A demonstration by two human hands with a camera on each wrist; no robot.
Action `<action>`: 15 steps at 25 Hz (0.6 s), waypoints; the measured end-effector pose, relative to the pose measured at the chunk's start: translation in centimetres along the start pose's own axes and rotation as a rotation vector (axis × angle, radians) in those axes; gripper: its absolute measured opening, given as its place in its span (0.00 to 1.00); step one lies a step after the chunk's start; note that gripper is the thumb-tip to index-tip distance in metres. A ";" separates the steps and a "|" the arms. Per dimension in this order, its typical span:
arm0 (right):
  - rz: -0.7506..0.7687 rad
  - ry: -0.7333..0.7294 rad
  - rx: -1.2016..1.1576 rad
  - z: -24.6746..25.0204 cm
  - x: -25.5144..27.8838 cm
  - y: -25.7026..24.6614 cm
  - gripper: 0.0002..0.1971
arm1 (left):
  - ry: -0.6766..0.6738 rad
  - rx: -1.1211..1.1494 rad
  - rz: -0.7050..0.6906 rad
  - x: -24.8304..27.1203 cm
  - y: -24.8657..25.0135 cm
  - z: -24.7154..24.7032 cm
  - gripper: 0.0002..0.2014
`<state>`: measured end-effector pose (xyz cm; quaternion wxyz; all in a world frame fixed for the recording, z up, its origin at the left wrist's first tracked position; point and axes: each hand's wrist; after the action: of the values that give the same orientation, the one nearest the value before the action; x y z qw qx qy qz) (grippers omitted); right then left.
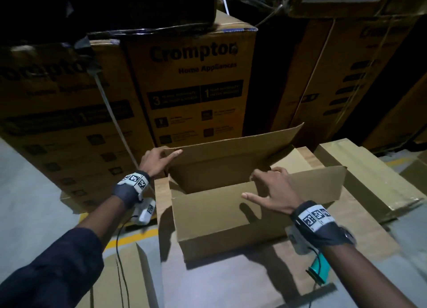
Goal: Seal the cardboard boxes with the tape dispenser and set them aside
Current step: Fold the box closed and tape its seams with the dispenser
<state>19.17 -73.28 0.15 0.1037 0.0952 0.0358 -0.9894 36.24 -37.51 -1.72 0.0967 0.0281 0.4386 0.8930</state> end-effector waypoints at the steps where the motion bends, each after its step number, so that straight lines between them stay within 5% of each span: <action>1: 0.047 -0.064 0.023 0.4 -0.7 -0.9 0.37 | 0.061 0.028 0.059 -0.2 -0.3 -0.3 0.45; 4: 0.139 -0.242 0.114 1.3 -2.6 -3.4 0.37 | 0.356 0.010 0.190 0.1 -0.1 -1.2 0.34; 6: 0.129 -0.277 0.123 1.3 -3.0 -4.0 0.37 | 0.394 -0.115 0.185 0.8 0.8 -1.8 0.26; 10: 0.100 -0.244 0.108 0.6 -2.5 -4.1 0.31 | -0.226 -0.169 0.047 1.6 1.4 -3.4 0.28; 15: 0.101 -0.259 0.092 1.3 -2.1 -4.1 0.30 | -0.584 -0.595 0.064 1.3 0.5 -4.2 0.19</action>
<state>20.12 -68.98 2.04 0.1524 -0.0269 -0.0283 -0.9876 34.35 -40.84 -3.90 0.1931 0.2647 0.1145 0.9378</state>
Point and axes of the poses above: each hand's wrist, its own x-axis away from the middle knuckle, its own z-axis out of the back of the hand, y = z × x, and after that the axes turned 10 degrees about x, right-handed
